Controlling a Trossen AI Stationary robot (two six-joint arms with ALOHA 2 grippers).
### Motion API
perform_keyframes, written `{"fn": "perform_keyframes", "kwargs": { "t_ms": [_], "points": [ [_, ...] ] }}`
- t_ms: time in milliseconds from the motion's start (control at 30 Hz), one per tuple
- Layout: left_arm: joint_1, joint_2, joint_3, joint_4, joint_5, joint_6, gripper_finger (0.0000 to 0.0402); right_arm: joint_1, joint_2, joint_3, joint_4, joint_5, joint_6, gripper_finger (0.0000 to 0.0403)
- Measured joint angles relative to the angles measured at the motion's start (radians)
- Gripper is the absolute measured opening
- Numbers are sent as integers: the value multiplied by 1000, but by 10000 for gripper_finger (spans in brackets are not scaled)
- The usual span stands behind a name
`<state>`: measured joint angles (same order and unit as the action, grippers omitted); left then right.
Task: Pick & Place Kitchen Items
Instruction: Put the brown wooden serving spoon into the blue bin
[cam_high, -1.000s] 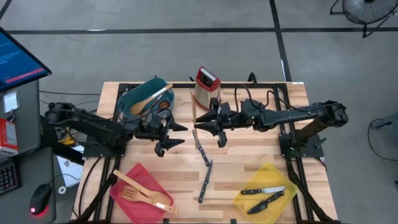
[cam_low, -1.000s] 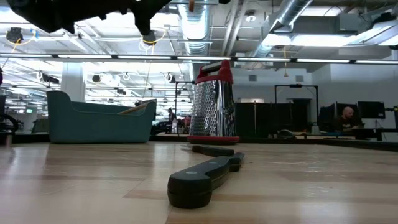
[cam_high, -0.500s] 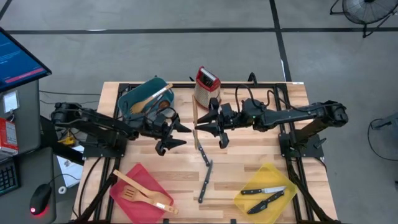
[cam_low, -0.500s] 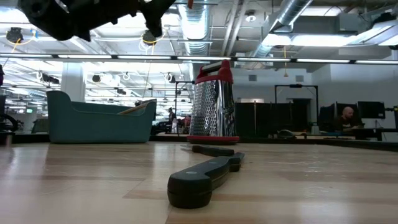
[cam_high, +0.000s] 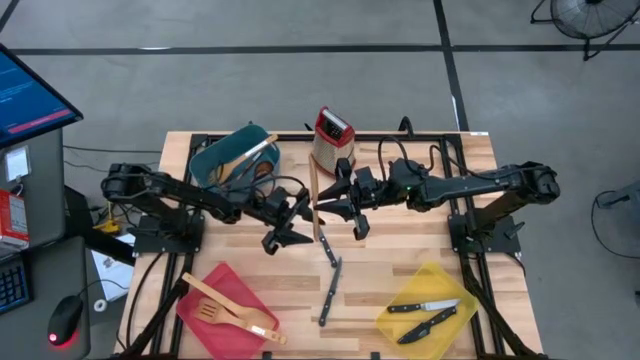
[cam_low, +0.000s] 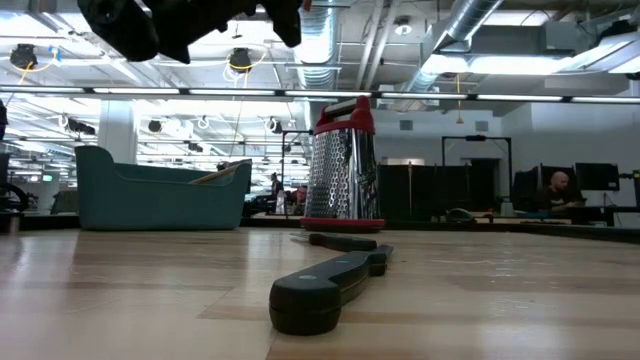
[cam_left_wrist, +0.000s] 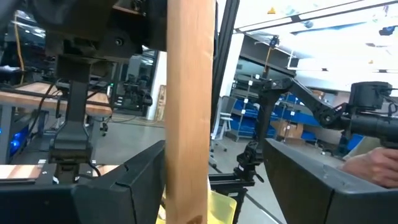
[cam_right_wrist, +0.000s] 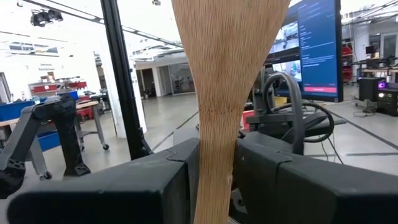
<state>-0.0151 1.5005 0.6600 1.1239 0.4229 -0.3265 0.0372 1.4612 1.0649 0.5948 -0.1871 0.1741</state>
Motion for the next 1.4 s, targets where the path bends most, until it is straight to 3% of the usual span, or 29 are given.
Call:
{"fn": "perform_keyframes", "kwargs": {
  "t_ms": [233, 533, 967, 1267, 1400],
  "points": [
    [0, -7, 5, -1, 3, 0, 223, 0, 0, 0, -6, -5, 0, 82],
    [1, -8, 5, -2, 22, 8, 113, 1, 0, 0, -3, -37, 2, 82],
    [3, -8, 5, 0, 65, 13, 14, 1, 0, 0, -6, -50, 1, 110],
    [4, -8, 5, 0, 53, 34, 5, 1, 0, 0, -40, -48, -1, 119],
    [4, -8, 5, 0, 27, 32, 5, -1, -14, 0, -94, -45, -48, 146]
  ]
}}
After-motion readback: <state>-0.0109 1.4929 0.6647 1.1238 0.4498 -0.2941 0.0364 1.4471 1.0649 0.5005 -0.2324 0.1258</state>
